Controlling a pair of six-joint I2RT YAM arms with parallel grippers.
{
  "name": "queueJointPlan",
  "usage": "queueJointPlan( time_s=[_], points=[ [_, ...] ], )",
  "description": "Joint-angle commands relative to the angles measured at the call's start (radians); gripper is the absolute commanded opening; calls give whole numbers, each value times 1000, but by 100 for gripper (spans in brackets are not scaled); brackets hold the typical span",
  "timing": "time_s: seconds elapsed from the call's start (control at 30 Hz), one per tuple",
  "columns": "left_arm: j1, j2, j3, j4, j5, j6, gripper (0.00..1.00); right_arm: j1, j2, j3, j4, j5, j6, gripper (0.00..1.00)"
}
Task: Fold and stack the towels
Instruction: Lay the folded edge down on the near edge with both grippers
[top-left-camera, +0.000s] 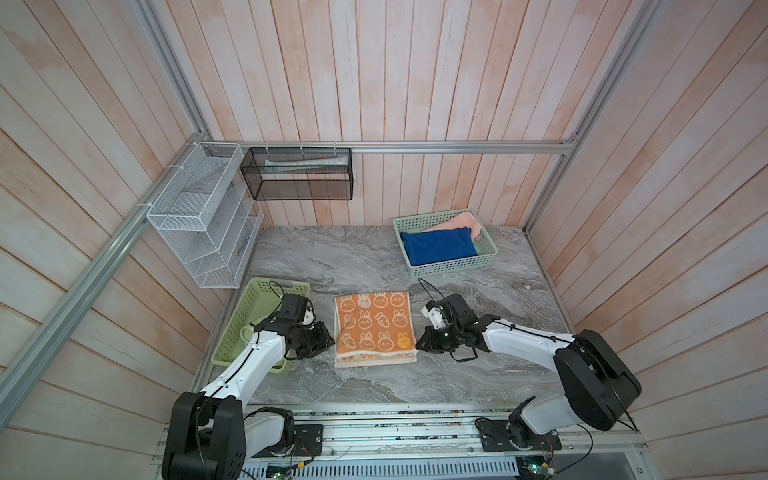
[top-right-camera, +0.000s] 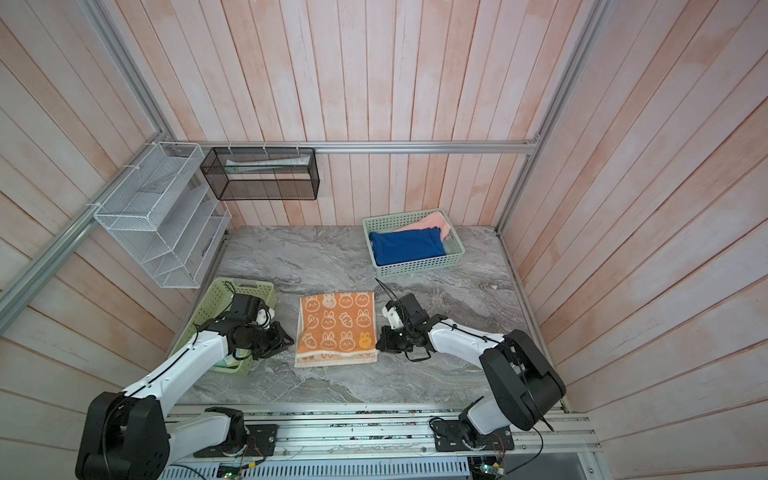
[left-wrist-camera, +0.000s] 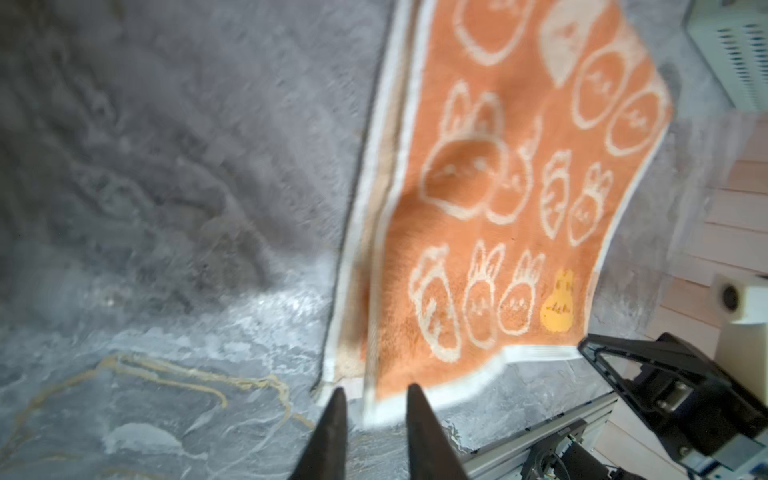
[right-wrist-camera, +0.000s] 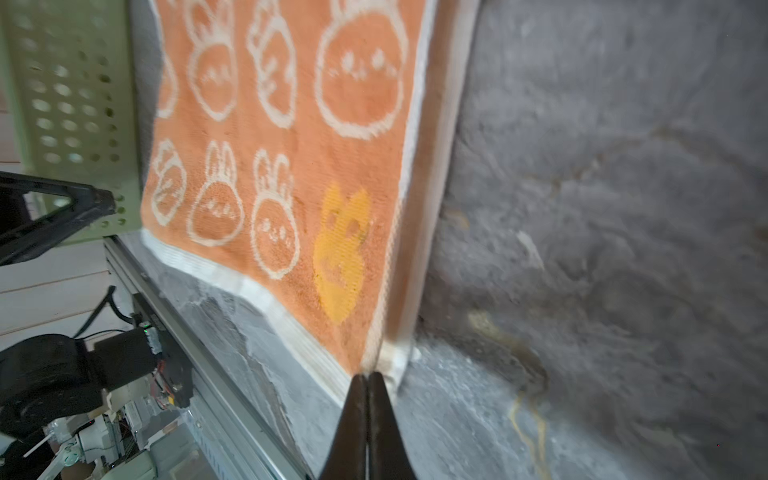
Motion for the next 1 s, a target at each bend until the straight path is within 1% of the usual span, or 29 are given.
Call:
queueJointPlan(
  time_s=[0.0, 0.07, 0.13, 0.23, 0.37, 0.5, 0.63, 0.77, 0.83, 0.97],
  points=[
    [2, -42, -31, 24, -34, -69, 38, 11, 45, -15, 10, -12, -11, 0],
    [-2, -53, -33, 17, -46, -73, 41, 15, 58, -9, 13, -12, -14, 0],
    [-10, -65, -31, 8, -59, -74, 41, 18, 64, -7, 17, -10, -15, 0],
    [-51, -66, -35, 13, -64, -88, 38, 20, 65, -1, 15, -1, -16, 0],
    [-96, -39, -69, 56, -49, -113, 36, 20, 56, 8, 5, 20, -23, 0],
    [-106, -13, -106, 140, -14, -129, 36, 18, 57, 16, -13, 36, -35, 0],
    [-111, 18, -123, 177, 8, -137, 36, 19, 54, 20, -25, 42, -42, 0],
    [-115, 36, -153, 220, 30, -153, 34, 19, 51, 27, -30, 49, -45, 0],
    [-116, 37, -162, 236, 37, -160, 32, 18, 50, 28, -36, 52, -46, 0],
    [-118, 38, -174, 262, 52, -171, 31, 18, 45, 35, -47, 58, -52, 0]
  ],
)
